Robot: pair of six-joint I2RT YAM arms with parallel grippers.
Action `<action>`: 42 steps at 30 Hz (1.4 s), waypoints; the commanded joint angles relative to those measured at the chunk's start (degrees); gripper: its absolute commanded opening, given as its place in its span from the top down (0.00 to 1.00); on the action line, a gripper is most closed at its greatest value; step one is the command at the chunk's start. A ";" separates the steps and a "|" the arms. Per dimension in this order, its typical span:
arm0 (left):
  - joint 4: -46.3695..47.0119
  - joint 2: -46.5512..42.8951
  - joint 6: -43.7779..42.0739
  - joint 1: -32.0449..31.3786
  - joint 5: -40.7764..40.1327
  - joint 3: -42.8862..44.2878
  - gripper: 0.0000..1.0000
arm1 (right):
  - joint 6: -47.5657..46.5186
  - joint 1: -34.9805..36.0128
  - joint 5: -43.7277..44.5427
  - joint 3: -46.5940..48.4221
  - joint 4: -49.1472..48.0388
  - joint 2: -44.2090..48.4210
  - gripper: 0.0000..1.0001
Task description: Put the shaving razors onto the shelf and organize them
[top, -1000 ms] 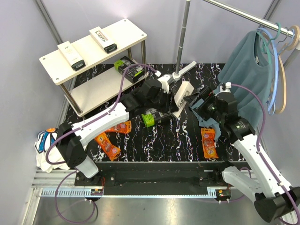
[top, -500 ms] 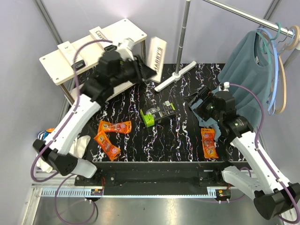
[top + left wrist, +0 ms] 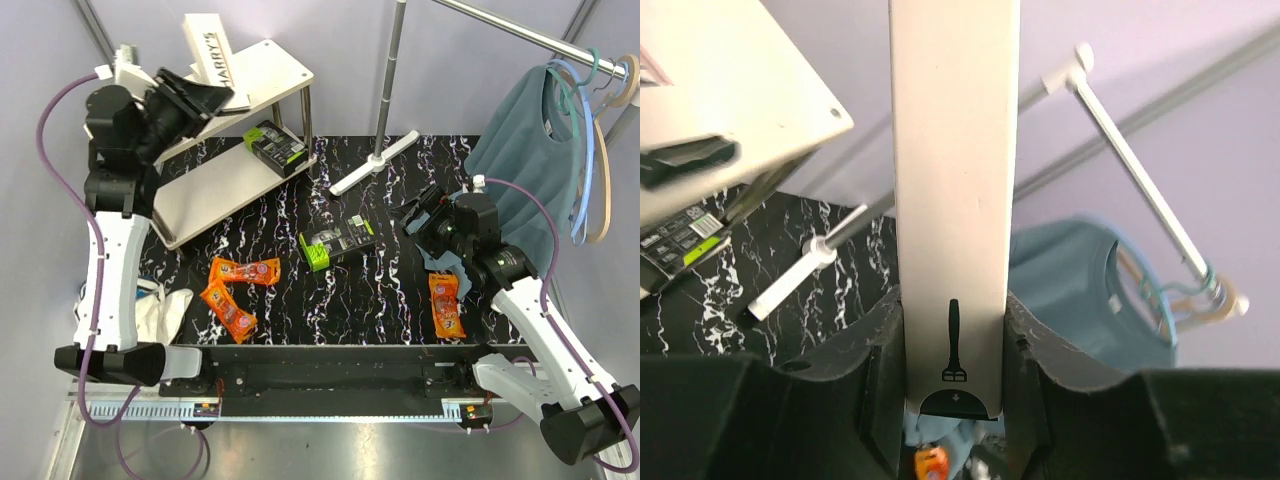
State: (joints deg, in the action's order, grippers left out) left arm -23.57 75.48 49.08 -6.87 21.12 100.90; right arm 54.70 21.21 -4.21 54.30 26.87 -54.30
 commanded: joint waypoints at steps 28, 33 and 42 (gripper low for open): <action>4.32 4.32 10.42 17.77 1.74 0.88 0.88 | -1.44 0.06 -1.68 -1.66 -2.00 -0.54 0.00; 3.18 6.25 9.63 18.47 -1.96 0.96 0.87 | -1.52 0.06 -2.03 -2.09 -2.26 -0.98 0.00; 0.72 12.67 8.66 18.74 -1.53 4.21 0.79 | -1.52 0.06 -2.12 -2.27 -2.35 -0.89 0.00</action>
State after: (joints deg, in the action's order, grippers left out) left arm -24.56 86.98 58.65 11.57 20.27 102.02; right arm 54.00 21.21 -5.65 52.03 26.79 -55.31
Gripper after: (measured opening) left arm 0.378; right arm 0.994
